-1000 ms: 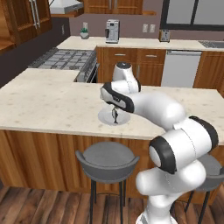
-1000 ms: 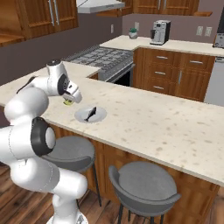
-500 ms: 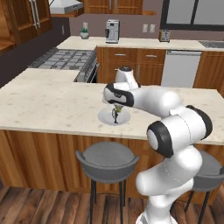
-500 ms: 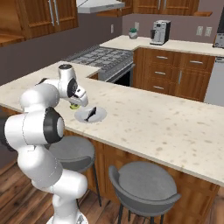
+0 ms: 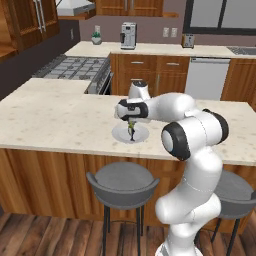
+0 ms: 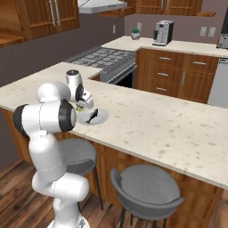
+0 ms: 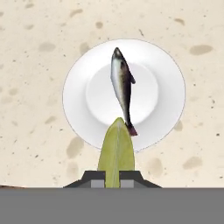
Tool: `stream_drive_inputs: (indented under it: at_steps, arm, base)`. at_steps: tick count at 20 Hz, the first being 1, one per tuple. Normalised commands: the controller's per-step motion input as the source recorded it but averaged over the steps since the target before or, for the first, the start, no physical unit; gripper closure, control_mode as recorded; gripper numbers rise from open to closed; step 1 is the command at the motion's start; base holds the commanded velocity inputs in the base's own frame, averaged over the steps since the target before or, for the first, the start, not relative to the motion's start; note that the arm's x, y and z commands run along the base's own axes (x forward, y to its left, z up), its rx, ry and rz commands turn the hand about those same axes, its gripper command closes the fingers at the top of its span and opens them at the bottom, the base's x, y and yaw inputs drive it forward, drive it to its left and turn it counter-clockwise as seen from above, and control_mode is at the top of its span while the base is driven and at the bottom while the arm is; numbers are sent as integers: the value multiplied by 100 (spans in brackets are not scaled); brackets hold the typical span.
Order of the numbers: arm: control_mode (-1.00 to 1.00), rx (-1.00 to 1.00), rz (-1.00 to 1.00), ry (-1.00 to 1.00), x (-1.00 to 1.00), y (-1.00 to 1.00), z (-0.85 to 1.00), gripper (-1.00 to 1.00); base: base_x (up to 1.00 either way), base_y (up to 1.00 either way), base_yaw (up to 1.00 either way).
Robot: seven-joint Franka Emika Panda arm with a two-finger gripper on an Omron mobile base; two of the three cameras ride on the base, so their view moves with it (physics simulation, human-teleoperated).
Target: Take the lemon wedge from the fridge and place it on the plate with fish on the dining counter.
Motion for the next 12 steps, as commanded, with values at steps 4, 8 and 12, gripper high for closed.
stream_drive_inputs:
  at_steps: [4, 8, 12]
  arm:
    - [-100, 0, 0, 4, 39, 18, -32, 100]
    - [-100, 0, 0, 0, 5, 2, -38, 100]
    - [-100, 0, 0, 0, 1, 0, -34, 100]
  base:
    - [0, 0, 0]
    - [0, 0, 0]
    - [0, 0, 0]
